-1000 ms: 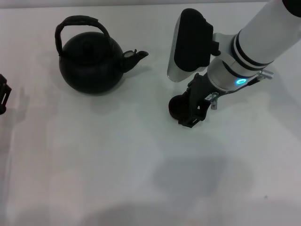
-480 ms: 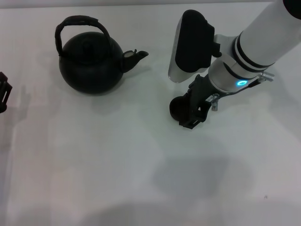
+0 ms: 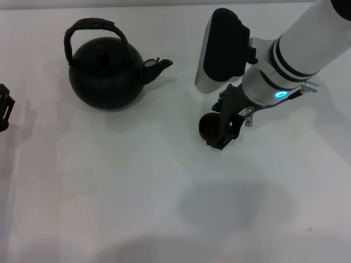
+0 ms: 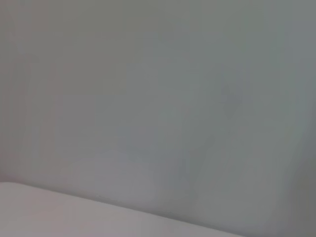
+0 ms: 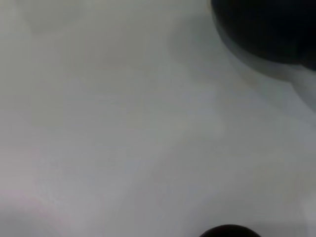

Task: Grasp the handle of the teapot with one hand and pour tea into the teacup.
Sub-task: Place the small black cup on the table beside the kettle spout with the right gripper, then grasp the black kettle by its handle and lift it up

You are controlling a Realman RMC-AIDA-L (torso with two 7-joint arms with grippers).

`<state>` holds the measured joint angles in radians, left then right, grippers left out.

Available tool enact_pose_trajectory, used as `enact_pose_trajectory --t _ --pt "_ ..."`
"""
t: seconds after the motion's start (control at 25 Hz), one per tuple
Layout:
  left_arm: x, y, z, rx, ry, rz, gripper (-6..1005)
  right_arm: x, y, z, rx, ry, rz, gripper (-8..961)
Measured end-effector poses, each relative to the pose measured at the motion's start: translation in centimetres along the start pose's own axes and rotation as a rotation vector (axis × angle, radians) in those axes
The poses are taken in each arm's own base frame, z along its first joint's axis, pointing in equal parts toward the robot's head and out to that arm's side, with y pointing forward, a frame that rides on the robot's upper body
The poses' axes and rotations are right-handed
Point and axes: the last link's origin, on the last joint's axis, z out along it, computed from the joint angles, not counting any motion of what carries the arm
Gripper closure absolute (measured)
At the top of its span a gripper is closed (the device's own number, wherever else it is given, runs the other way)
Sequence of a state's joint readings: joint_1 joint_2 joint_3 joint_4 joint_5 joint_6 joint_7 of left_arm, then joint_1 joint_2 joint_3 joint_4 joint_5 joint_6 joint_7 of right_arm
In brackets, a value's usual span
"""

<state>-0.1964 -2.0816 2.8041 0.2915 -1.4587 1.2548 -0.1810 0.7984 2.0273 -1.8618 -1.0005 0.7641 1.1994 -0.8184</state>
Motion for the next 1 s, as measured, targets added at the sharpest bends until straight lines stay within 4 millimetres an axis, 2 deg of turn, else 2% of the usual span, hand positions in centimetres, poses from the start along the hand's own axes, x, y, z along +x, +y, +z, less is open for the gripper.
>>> enact_pose_trajectory --t 0.36,0.6,0.76,0.8,0.84,0.96,1.0 --pt "0.0 -0.1 0.0 0.0 0.002 0.001 151 -0.2 0.2 -0.9 0.015 -0.062 -0.003 80" --pt "0.0 -0.3 -0.3 0.007 0.0 0.002 151 0.0 -0.3 -2.1 -0.011 -0.193 0.034 81" --pt "0.0 -0.6 -0.6 0.015 0.004 0.007 151 1.3 -1.8 -3.0 -0.031 -0.333 0.115 82" --pt "0.0 -0.6 -0.6 0.015 0.004 0.007 151 2.3 -2.7 -3.4 -0.045 -0.434 0.185 82" --pt "0.1 -0.7 -0.7 0.018 0.016 0.007 152 2.3 -2.7 -3.4 -0.045 -0.434 0.185 82" --pt "0.4 -0.9 -1.1 0.031 0.043 0.004 152 4.0 -4.1 -4.1 -0.039 -0.592 0.302 82" --pt "0.5 -1.0 -1.3 0.036 0.054 0.003 152 5.3 -4.8 -4.3 -0.027 -0.68 0.37 83"
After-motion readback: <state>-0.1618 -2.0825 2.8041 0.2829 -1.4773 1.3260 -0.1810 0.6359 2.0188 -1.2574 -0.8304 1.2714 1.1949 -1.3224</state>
